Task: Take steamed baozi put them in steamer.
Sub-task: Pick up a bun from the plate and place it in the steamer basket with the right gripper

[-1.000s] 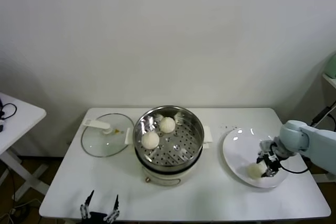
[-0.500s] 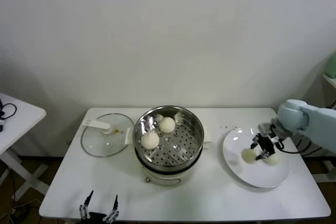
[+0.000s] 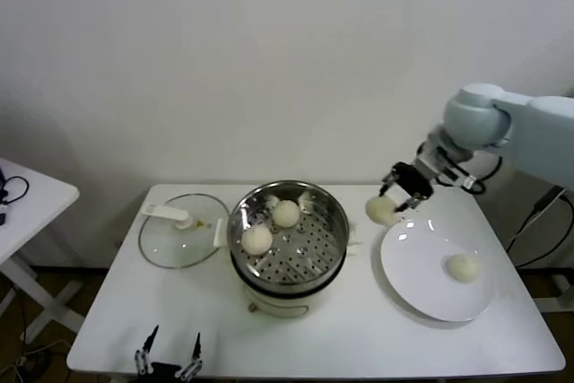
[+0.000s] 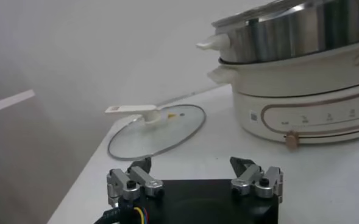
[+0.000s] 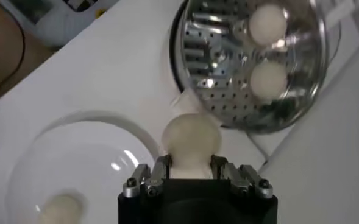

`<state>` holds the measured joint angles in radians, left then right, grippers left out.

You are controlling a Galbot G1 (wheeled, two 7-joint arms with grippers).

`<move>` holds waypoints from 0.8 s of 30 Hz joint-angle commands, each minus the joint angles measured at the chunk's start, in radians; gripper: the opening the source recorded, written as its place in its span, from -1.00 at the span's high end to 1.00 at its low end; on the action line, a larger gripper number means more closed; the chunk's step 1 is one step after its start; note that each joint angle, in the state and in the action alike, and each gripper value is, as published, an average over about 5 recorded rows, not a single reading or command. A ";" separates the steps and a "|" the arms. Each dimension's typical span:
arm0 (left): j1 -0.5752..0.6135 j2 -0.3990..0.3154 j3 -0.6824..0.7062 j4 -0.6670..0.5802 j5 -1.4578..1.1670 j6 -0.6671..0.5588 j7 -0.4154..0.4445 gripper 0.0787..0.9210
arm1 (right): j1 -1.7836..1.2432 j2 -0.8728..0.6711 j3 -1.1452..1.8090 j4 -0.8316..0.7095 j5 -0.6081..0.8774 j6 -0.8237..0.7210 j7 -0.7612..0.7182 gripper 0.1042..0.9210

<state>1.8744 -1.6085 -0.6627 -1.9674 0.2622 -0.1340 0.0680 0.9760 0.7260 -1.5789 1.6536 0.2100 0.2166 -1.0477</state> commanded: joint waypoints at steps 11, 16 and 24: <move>-0.003 -0.005 0.003 -0.013 -0.002 0.004 0.001 -0.77 | -0.189 0.299 0.074 0.155 -0.270 0.001 0.064 0.06; -0.001 -0.004 -0.001 -0.012 -0.004 0.003 0.000 -0.77 | -0.268 0.341 0.084 0.087 -0.325 -0.007 0.086 0.05; -0.001 -0.004 -0.007 -0.010 -0.006 0.003 0.000 -0.77 | -0.364 0.392 0.095 -0.003 -0.352 0.000 0.109 0.03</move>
<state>1.8724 -1.6091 -0.6673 -1.9787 0.2573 -0.1310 0.0677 0.7499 1.0320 -1.4982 1.7291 -0.0668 0.2211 -0.9631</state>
